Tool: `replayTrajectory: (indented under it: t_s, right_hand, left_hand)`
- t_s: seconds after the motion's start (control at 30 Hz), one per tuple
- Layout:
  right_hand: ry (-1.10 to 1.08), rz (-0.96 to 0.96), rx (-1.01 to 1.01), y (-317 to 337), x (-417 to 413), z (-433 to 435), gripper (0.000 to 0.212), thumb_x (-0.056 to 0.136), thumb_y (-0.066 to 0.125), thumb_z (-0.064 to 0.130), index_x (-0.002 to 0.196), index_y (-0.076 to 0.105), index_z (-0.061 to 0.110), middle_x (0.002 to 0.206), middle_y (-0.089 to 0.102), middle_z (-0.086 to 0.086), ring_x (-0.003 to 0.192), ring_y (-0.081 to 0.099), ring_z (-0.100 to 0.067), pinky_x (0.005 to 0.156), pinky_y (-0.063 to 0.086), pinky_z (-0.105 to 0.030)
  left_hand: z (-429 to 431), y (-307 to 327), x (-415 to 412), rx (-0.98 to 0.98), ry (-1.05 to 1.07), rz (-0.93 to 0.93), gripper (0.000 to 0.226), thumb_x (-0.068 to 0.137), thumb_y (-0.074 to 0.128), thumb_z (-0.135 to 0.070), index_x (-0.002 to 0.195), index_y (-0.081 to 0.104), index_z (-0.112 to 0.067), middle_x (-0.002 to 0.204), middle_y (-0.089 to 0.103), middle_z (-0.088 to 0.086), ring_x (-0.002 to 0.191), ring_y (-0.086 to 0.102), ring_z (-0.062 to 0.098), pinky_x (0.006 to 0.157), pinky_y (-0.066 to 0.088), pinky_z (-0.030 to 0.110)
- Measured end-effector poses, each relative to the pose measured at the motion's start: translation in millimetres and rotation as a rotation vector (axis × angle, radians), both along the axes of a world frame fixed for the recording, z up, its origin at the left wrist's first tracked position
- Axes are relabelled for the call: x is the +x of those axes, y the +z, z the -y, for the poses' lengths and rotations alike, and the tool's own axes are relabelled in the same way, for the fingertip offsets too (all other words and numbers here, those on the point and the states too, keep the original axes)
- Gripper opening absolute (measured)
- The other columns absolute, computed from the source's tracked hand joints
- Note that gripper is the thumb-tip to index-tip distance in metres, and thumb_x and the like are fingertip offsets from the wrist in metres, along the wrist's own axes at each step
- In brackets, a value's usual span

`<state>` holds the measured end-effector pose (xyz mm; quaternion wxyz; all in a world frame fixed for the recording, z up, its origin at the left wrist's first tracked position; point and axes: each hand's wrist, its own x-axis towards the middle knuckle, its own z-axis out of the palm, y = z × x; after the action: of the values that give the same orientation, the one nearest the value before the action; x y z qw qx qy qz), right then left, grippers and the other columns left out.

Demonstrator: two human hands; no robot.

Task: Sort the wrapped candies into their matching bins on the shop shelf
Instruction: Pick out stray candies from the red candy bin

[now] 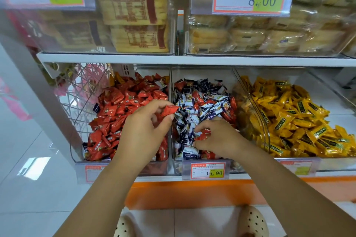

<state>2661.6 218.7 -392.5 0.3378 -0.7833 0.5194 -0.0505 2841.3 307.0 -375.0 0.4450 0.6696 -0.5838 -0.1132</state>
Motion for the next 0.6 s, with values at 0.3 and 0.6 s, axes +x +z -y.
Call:
replayTrajectory:
  t_s: [0.3,0.6]
  right_hand:
    - [-0.132,0.196,0.196,1.3,-11.7,5.0,0.025,0.086,0.071,0.02,0.11,0.066,0.023,0.108,0.056,0.005,0.048,0.061,-0.015,0.044,0.047,-0.019]
    - [-0.233,0.532,0.395,24.4,-28.9,10.6,0.029,0.088,0.065,0.008,0.114,0.067,0.019,0.103,0.071,-0.01,0.078,0.066,-0.024,0.049,0.048,-0.021]
  left_hand:
    - [-5.1,1.2,7.8,0.014,0.001,-0.025,0.021,0.089,0.065,-0.027,0.107,0.063,-0.039,0.064,0.05,-0.011,0.061,0.049,0.006,0.056,0.036,0.009]
    - [-11.0,4.3,17.3,0.004,0.043,-0.04,0.022,0.089,0.065,-0.024,0.108,0.065,-0.035,0.067,0.052,-0.018,0.07,0.053,-0.001,0.057,0.036,0.003]
